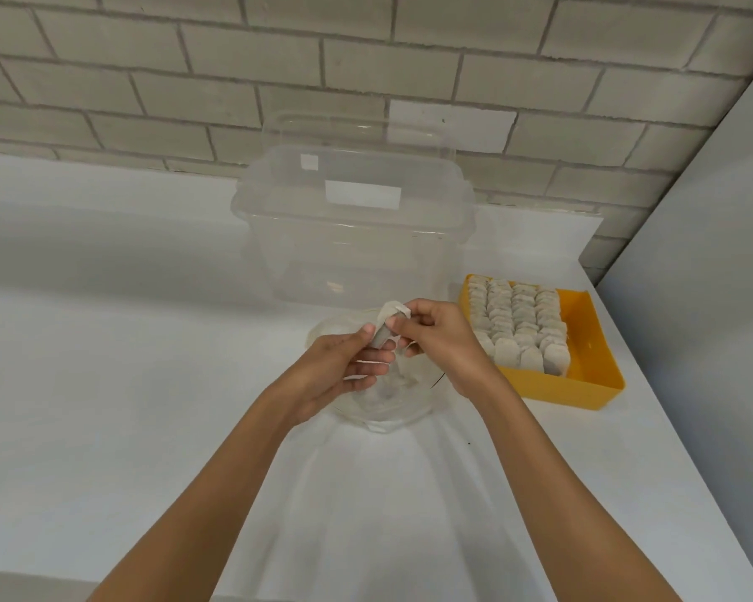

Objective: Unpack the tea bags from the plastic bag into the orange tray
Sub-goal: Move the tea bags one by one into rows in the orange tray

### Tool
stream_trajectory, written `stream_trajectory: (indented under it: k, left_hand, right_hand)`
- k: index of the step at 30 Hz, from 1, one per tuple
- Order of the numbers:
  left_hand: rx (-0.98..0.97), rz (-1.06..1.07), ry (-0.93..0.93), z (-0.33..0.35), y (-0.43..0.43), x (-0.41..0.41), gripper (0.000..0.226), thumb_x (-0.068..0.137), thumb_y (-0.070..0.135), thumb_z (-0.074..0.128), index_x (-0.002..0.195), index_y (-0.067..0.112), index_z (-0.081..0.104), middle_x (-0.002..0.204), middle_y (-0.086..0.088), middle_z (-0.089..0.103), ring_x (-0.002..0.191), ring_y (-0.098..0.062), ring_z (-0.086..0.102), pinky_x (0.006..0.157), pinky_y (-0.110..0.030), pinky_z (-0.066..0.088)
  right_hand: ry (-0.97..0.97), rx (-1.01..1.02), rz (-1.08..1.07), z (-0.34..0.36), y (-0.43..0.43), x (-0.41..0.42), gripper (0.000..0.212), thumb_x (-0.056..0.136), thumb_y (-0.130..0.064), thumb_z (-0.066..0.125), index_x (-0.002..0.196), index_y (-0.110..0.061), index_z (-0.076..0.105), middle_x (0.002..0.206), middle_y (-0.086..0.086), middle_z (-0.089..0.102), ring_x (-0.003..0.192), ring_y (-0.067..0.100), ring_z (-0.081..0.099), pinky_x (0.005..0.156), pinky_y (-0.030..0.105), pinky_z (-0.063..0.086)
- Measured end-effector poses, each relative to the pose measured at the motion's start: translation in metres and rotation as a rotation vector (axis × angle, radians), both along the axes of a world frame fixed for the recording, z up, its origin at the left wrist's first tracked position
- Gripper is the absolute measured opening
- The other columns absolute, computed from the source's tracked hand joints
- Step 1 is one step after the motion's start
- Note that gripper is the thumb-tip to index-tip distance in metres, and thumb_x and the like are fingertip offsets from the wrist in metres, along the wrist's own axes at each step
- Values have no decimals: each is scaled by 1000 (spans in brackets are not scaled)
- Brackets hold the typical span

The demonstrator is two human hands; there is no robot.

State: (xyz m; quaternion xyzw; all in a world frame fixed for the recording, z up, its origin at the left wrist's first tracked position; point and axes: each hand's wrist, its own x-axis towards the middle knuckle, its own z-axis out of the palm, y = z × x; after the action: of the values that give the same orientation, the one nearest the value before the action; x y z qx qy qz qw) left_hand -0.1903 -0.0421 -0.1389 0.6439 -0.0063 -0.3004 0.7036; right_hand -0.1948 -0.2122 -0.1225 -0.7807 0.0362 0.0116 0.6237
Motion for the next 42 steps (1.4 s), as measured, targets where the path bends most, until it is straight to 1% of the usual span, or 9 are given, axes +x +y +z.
stream_trajectory:
  k: [3,8,13,17,22,28,33,38,42]
  left_hand:
    - [147,38,-222,1,3,4,37,93,48,52,112,20,68,108,2,71,103,-12,66,90,-28,53]
    - [215,81,-457,11,3,13,25,85,39,68,107,26,68,93,11,71,91,-2,66,87,-20,49]
    - [283,158,-524,6,3,22,13,83,25,73,87,13,73,81,-5,70,67,-6,58,70,-17,46]
    - [346,221,-540,2,8,27,10,83,18,73,86,9,73,74,-3,67,63,-8,56,57,-9,43]
    - [390,196,-513,-3,15,30,10,83,14,73,92,9,73,76,-2,68,59,4,59,57,-8,46]
    - [419,195,-506,-5,18,28,9,84,16,73,92,13,73,79,-2,70,66,-1,62,63,-12,47]
    - [435,217,-479,-3,19,26,8,85,12,69,92,13,67,79,-6,70,69,-9,65,65,-20,49]
    - [473,165,-506,0,21,27,11,88,6,59,85,16,63,80,-6,68,71,-15,63,68,-27,51]
    - [508,62,-524,2,21,26,19,90,7,57,81,18,69,89,1,70,72,-8,60,62,-15,46]
  right_hand:
    - [-54,-218,-17,1,0,6,11,80,-12,73,90,-15,70,64,-2,61,58,10,57,63,31,50]
    - [-130,-539,115,11,5,8,27,75,-8,74,97,-15,61,67,-3,62,62,3,55,58,16,42]
    - [-127,-527,172,9,4,14,29,74,-6,76,94,-15,57,70,-2,68,60,-2,57,60,15,46]
    - [-54,-778,269,-12,5,18,18,82,-3,66,96,-12,60,86,8,65,78,17,59,73,31,52]
    - [60,-1169,376,-32,20,10,20,88,-17,55,105,-5,58,110,12,53,93,32,57,67,32,39]
    - [29,-1316,315,-43,31,5,22,89,-4,48,107,3,59,115,18,52,104,35,54,69,33,37]
    - [20,-1184,254,-39,29,6,16,87,-9,51,98,0,59,105,16,56,87,33,56,65,32,38]
    - [-79,-615,-37,-25,9,6,17,73,-8,65,63,-8,52,65,13,59,62,23,57,55,33,45]
    - [-74,-245,-195,-10,-2,-1,18,74,2,68,69,-8,53,63,9,61,47,8,56,50,27,51]
